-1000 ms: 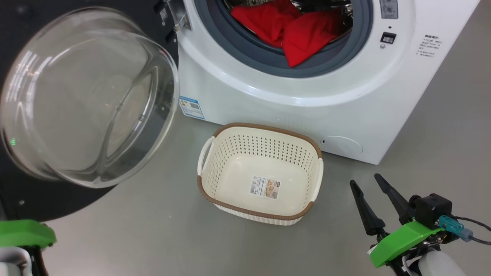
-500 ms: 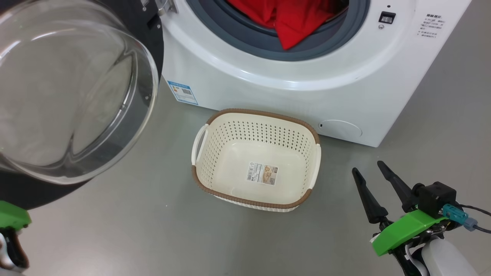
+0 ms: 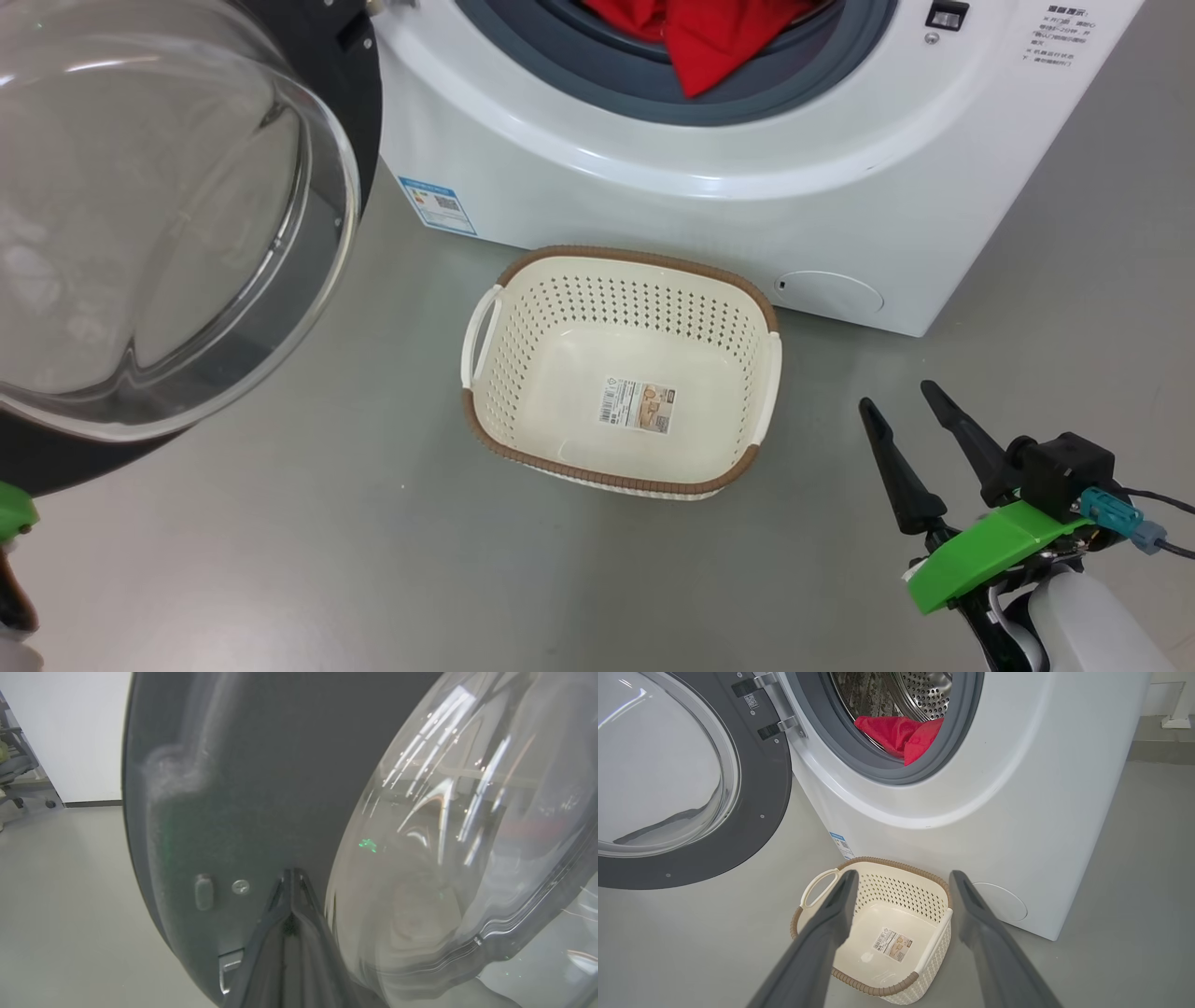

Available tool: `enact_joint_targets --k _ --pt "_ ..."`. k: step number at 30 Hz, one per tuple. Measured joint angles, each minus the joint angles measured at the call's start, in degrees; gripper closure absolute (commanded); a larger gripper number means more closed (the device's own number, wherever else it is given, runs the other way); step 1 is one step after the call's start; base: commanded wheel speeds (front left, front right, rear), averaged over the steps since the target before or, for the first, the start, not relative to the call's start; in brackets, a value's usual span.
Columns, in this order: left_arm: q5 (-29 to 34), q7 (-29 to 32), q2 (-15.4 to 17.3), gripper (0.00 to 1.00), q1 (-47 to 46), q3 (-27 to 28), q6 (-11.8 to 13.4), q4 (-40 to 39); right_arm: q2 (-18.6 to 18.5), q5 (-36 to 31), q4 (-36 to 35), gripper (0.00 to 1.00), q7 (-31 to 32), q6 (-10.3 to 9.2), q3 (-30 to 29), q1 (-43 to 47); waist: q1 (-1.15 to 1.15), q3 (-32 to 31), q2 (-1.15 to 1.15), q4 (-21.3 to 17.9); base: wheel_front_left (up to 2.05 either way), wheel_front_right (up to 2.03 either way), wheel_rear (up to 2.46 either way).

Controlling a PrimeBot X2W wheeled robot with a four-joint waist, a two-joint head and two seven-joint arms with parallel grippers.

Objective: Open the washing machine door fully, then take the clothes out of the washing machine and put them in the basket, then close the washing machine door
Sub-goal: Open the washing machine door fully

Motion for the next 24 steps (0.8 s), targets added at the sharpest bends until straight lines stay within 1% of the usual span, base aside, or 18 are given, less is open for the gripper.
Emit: enact_joint_targets --k 8,14,22,23,24 --pt "-0.3 0.0 -0.76 1.0 -0.56 2.12 -2.92 1.12 0.04 0.0 0.13 0.0 0.0 0.0 0.01 -0.68 0.0 -1.07 0.0 0.27 0.0 0.0 0.0" --pt "0.08 0.0 -3.49 1.0 0.99 2.83 -4.3 -1.25 0.12 0.01 0.67 0.0 0.0 0.0 0.47 -0.67 0.0 -2.62 0.0 0.65 0.0 0.0 0.0" --pt "1.12 0.0 -6.83 1.0 7.05 1.67 -7.04 -7.34 0.49 0.13 0.91 0.0 0.0 0.0 0.75 -0.63 0.0 -4.69 0.0 0.58 0.0 0.0 0.0" --pt "1.12 0.0 -7.2 0.91 7.88 1.66 -7.08 -8.4 0.66 0.37 0.98 0.0 0.0 0.0 0.76 -0.59 0.0 -4.95 0.0 0.44 0.0 0.0 0.0" --pt "1.09 0.0 -7.53 0.8 8.84 1.43 -7.19 -9.58 0.81 0.53 0.98 0.0 0.0 0.0 0.77 -0.54 0.0 -5.23 0.0 0.27 0.0 0.0 0.0"
